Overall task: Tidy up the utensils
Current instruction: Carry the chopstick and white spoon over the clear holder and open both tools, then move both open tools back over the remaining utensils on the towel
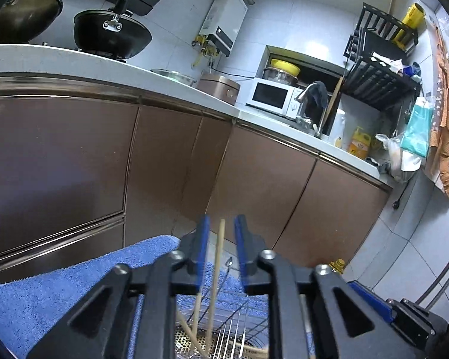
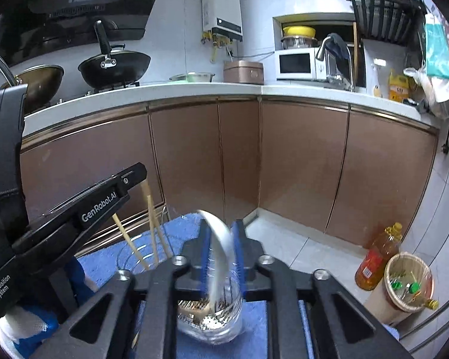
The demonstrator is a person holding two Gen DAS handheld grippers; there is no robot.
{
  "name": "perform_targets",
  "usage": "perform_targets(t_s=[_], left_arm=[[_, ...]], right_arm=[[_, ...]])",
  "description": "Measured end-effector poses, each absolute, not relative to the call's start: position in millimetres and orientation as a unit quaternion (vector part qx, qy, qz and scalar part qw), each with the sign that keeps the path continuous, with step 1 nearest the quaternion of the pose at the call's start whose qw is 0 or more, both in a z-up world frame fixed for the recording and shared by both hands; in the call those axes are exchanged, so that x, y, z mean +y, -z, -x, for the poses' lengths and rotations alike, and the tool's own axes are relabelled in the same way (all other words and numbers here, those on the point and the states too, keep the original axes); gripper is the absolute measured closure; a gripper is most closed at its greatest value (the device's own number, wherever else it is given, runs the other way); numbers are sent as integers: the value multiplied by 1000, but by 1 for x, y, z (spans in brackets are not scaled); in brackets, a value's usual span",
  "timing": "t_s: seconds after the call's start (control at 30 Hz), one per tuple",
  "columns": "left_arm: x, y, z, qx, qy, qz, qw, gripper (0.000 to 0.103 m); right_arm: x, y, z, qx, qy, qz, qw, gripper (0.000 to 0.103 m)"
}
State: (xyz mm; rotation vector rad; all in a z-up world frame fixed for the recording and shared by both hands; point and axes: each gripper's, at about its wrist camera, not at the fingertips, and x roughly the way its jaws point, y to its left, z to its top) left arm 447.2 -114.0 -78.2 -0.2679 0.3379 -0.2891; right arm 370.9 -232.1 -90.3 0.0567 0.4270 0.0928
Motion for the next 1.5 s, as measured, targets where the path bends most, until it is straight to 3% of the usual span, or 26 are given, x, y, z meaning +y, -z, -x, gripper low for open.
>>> perform_targets(t_s=[0.1, 0.3, 0.77, 1.2, 1.5], left_arm=[[-104, 69, -436, 160, 150, 136, 966, 77], [-79, 33, -403, 156, 166, 100, 969, 66], [58, -43, -275, 151, 166, 80, 971, 66], [169, 15, -217, 223, 131, 76, 963, 66], [179, 64, -219, 298, 158, 84, 938, 66]], right_arm=[[-236, 82, -360, 207, -46, -37, 976, 76], [-237, 50, -323, 182, -38, -37, 982, 75], [-204, -33, -189, 113, -70, -36, 990, 75], [-166, -13, -136, 159, -64, -38, 984, 73], [-145, 23, -153, 237, -55, -37, 969, 73]])
